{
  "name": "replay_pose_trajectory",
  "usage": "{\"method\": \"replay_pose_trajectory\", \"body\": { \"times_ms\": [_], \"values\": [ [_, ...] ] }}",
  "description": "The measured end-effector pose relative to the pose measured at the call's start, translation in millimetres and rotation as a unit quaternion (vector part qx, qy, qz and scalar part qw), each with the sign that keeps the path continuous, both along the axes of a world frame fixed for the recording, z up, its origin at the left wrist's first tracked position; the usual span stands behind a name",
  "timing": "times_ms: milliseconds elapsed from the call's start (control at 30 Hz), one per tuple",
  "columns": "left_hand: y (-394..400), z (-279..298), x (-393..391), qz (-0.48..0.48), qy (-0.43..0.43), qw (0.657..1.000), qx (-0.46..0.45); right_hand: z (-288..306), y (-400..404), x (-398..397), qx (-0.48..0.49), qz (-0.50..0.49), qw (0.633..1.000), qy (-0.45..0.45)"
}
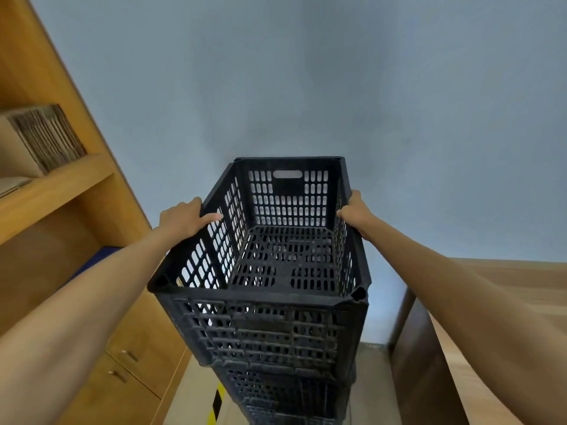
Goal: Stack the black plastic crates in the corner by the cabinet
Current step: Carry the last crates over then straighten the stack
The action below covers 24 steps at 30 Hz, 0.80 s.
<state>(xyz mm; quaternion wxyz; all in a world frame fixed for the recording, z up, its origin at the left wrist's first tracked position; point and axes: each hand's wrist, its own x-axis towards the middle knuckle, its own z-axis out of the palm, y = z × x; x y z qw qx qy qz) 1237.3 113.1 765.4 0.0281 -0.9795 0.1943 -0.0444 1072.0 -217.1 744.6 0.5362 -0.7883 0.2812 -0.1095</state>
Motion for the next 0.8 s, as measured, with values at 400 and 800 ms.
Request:
{"method": "replay_pose_trajectory", "body": {
  "times_ms": [400,800],
  "values": [
    [-7,-8,-27,0.017,-0.011,1.000,-0.018,-2,1,-5,-0.015,-0.012,1.000,-0.004],
    [-19,-10,-30,-0.002,-0.038,0.999,-0.014,-1,-12,-7,-0.018,-0.027,0.999,-0.002]
  ]
}}
